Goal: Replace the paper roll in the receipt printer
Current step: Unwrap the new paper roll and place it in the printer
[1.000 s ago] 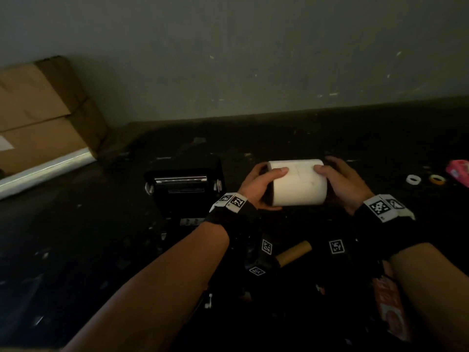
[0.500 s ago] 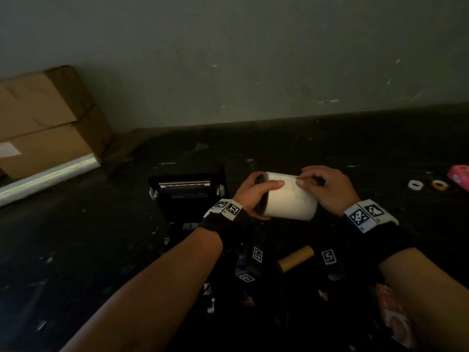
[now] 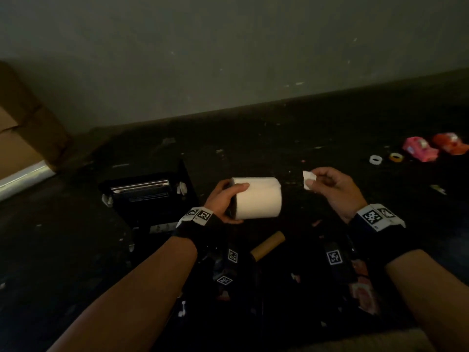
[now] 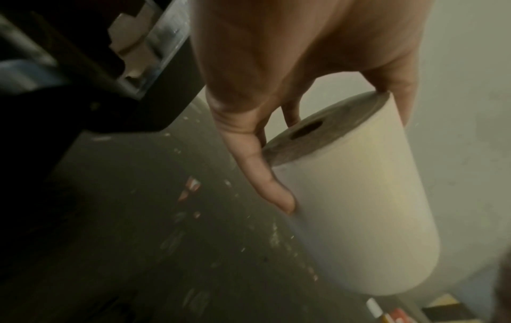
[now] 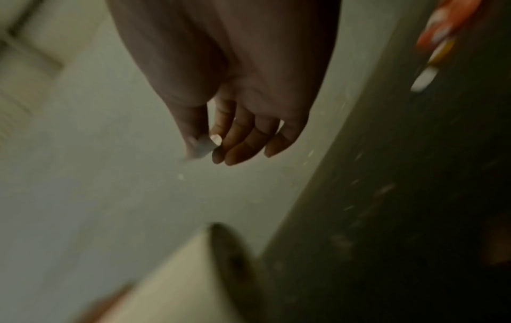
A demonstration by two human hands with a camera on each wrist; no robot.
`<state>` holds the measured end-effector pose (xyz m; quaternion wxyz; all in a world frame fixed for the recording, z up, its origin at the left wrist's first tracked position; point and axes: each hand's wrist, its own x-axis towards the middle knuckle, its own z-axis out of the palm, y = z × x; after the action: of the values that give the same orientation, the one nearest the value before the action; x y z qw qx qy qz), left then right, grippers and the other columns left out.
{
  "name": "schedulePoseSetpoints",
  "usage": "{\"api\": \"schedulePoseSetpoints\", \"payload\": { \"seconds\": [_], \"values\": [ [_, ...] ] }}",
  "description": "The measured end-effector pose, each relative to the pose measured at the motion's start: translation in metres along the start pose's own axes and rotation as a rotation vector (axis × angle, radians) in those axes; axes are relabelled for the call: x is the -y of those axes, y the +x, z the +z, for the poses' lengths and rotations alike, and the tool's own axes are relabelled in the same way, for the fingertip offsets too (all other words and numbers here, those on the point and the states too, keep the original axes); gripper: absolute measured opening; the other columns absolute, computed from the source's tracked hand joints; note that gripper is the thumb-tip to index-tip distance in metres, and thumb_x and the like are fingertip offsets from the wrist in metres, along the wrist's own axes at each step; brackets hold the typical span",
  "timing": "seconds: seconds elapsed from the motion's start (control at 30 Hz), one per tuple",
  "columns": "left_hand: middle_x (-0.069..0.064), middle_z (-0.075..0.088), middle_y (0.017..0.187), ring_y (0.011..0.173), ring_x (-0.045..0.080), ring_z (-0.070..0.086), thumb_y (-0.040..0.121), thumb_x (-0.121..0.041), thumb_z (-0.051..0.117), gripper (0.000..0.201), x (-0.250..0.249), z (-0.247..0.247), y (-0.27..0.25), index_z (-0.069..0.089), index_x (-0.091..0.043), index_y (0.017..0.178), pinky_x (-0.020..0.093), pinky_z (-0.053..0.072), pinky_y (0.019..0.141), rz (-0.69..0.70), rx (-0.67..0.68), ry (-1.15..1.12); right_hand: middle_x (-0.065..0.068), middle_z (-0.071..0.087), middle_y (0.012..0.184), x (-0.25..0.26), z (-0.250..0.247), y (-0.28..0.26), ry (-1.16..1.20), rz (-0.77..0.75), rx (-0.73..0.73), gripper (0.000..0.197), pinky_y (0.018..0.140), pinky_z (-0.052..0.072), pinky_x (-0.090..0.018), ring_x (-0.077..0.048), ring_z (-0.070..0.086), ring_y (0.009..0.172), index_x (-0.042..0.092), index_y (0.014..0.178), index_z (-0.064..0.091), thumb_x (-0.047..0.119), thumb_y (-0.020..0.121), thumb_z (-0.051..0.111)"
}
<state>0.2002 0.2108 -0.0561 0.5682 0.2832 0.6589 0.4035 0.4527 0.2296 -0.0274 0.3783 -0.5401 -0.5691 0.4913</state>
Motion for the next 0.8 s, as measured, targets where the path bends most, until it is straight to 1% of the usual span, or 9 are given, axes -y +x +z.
{"api": "schedulePoseSetpoints", "payload": {
  "seconds": [0.07, 0.13, 0.2, 0.3, 0.43, 0.57, 0.7, 0.73, 0.8],
  "values": [
    [0.006, 0.043, 0.133, 0.113, 0.033, 0.046, 0.072, -0.038, 0.073, 0.062, 0.008, 0.005, 0.004, 0.045, -0.036, 0.126, 0.046, 0.054, 0.062, -0.018, -0.020, 0.000, -0.005, 0.062, 0.104, -0.028, -0.018, 0.008, -0.227, 0.077, 0.026, 0.024, 0.089, 0.044, -0.034, -0.020, 0.058, 0.100, 0.017, 0.106, 0.060, 0.014, 0.083, 0.064],
    [0.006, 0.044, 0.133, 0.114, 0.034, 0.047, 0.071, -0.039, 0.074, 0.059, 0.014, 0.009, 0.009, 0.046, -0.037, 0.122, 0.046, 0.054, 0.062, -0.035, -0.027, -0.003, -0.008, 0.063, 0.111, -0.059, -0.032, 0.013, -0.420, 0.164, 0.053, 0.027, 0.090, 0.043, -0.033, -0.023, 0.058, 0.106, 0.016, 0.110, 0.060, 0.015, 0.083, 0.064],
    [0.006, 0.046, 0.133, 0.115, 0.034, 0.048, 0.068, -0.041, 0.076, 0.059, 0.018, 0.012, 0.011, 0.047, -0.039, 0.119, 0.047, 0.055, 0.064, -0.053, -0.029, -0.006, -0.011, 0.064, 0.115, -0.088, -0.039, 0.013, -0.522, 0.235, 0.090, 0.029, 0.088, 0.043, -0.030, -0.025, 0.059, 0.107, 0.015, 0.111, 0.061, 0.014, 0.083, 0.064],
    [0.006, 0.046, 0.134, 0.116, 0.035, 0.049, 0.067, -0.041, 0.076, 0.063, 0.025, 0.015, 0.013, 0.046, -0.038, 0.122, 0.049, 0.055, 0.067, -0.069, -0.021, -0.022, -0.013, 0.065, 0.115, -0.117, -0.040, 0.007, -0.646, 0.302, 0.110, 0.030, 0.090, 0.044, -0.032, -0.027, 0.059, 0.108, 0.014, 0.114, 0.061, 0.013, 0.083, 0.063],
    [0.007, 0.044, 0.135, 0.117, 0.036, 0.048, 0.065, -0.042, 0.077, 0.072, 0.029, 0.016, 0.014, 0.044, -0.038, 0.129, 0.052, 0.055, 0.069, -0.078, 0.000, -0.044, -0.012, 0.066, 0.116, -0.137, -0.040, 0.007, -0.754, 0.313, 0.090, 0.031, 0.090, 0.045, -0.030, -0.028, 0.059, 0.109, 0.014, 0.114, 0.062, 0.014, 0.083, 0.063],
    [0.007, 0.045, 0.135, 0.116, 0.036, 0.048, 0.062, -0.042, 0.078, 0.072, 0.029, 0.017, 0.013, 0.045, -0.039, 0.126, 0.054, 0.055, 0.069, -0.085, 0.005, -0.050, -0.011, 0.063, 0.120, -0.146, -0.042, 0.008, -0.809, 0.360, 0.116, 0.037, 0.083, 0.048, -0.030, -0.029, 0.059, 0.109, 0.018, 0.115, 0.060, 0.020, 0.079, 0.066],
    [0.007, 0.047, 0.133, 0.115, 0.035, 0.049, 0.069, -0.041, 0.074, 0.062, 0.028, 0.017, 0.010, 0.045, -0.039, 0.124, 0.051, 0.055, 0.067, -0.066, 0.002, -0.052, -0.016, 0.053, 0.131, -0.142, -0.046, 0.007, -0.819, 0.439, 0.080, 0.068, 0.094, 0.049, -0.039, -0.034, 0.053, 0.117, 0.014, 0.132, 0.042, 0.030, 0.073, 0.073],
    [0.007, 0.047, 0.133, 0.115, 0.035, 0.049, 0.071, -0.040, 0.073, 0.062, 0.027, 0.016, 0.010, 0.044, -0.039, 0.125, 0.051, 0.055, 0.067, -0.059, -0.001, -0.051, -0.016, 0.050, 0.133, -0.140, -0.046, 0.007, -0.835, 0.440, 0.072, 0.072, 0.096, 0.048, -0.041, -0.034, 0.051, 0.118, 0.013, 0.132, 0.040, 0.031, 0.072, 0.074],
    [0.007, 0.046, 0.134, 0.116, 0.035, 0.049, 0.070, -0.041, 0.073, 0.064, 0.025, 0.013, 0.009, 0.044, -0.038, 0.127, 0.050, 0.055, 0.066, -0.045, 0.002, -0.053, -0.017, 0.050, 0.130, -0.131, -0.044, 0.007, -0.838, 0.400, 0.040, 0.065, 0.096, 0.047, -0.041, -0.033, 0.051, 0.117, 0.011, 0.126, 0.043, 0.034, 0.073, 0.073]
  ]
}}
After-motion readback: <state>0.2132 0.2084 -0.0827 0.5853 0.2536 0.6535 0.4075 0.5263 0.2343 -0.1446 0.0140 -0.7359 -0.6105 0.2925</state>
